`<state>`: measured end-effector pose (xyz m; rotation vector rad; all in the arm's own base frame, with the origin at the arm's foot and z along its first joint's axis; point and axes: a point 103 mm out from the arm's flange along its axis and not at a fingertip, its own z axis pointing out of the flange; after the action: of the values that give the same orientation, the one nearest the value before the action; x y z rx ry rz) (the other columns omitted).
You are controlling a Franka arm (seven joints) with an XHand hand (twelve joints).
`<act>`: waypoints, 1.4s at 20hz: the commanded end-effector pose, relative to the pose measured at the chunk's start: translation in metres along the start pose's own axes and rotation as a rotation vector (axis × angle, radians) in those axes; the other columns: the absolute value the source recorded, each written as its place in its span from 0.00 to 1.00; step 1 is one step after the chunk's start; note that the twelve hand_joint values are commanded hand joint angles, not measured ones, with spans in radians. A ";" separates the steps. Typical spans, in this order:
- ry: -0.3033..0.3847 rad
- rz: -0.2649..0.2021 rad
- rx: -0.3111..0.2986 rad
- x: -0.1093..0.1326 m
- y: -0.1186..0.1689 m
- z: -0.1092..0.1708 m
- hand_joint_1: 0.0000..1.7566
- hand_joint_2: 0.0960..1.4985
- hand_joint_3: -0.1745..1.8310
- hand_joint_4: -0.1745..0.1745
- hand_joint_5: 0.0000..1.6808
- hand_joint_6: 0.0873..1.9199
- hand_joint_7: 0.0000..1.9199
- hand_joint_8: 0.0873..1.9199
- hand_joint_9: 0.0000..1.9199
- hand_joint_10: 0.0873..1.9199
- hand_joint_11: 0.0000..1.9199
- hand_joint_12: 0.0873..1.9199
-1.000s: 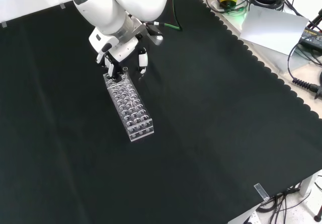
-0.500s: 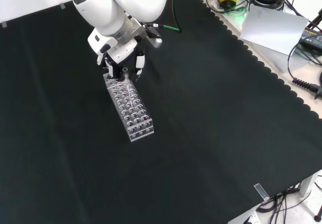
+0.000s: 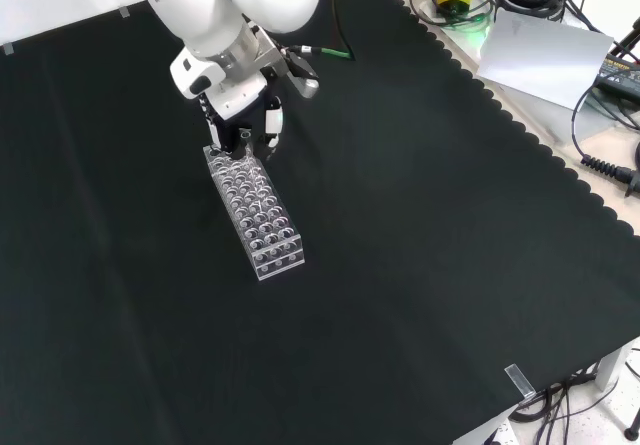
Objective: Pick up the test tube.
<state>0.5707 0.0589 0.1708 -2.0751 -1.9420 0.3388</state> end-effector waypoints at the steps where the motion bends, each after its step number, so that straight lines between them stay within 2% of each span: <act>1: 0.138 0.050 -0.026 -0.006 0.004 -0.005 0.75 0.35 0.46 0.00 0.78 0.27 0.71 0.28 0.82 0.28 0.65 0.43; 4: 0.167 0.051 -0.012 -0.006 0.001 -0.006 0.71 0.40 0.39 0.00 0.79 0.25 0.84 0.26 0.84 0.27 0.67 0.42; 6: 0.170 0.044 -0.007 -0.005 -0.001 -0.008 0.70 0.41 0.38 0.00 0.80 0.23 0.87 0.24 0.84 0.27 0.67 0.42; 14: 0.181 0.029 -0.017 -0.006 -0.010 -0.018 0.70 0.42 0.37 0.00 0.80 0.22 0.88 0.24 0.84 0.27 0.67 0.42; 28: 0.233 0.051 -0.065 -0.027 -0.044 -0.080 0.70 0.41 0.37 0.00 0.80 0.22 0.89 0.23 0.85 0.27 0.68 0.42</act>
<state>0.5631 0.0392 0.2430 -2.0910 -1.8057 0.0722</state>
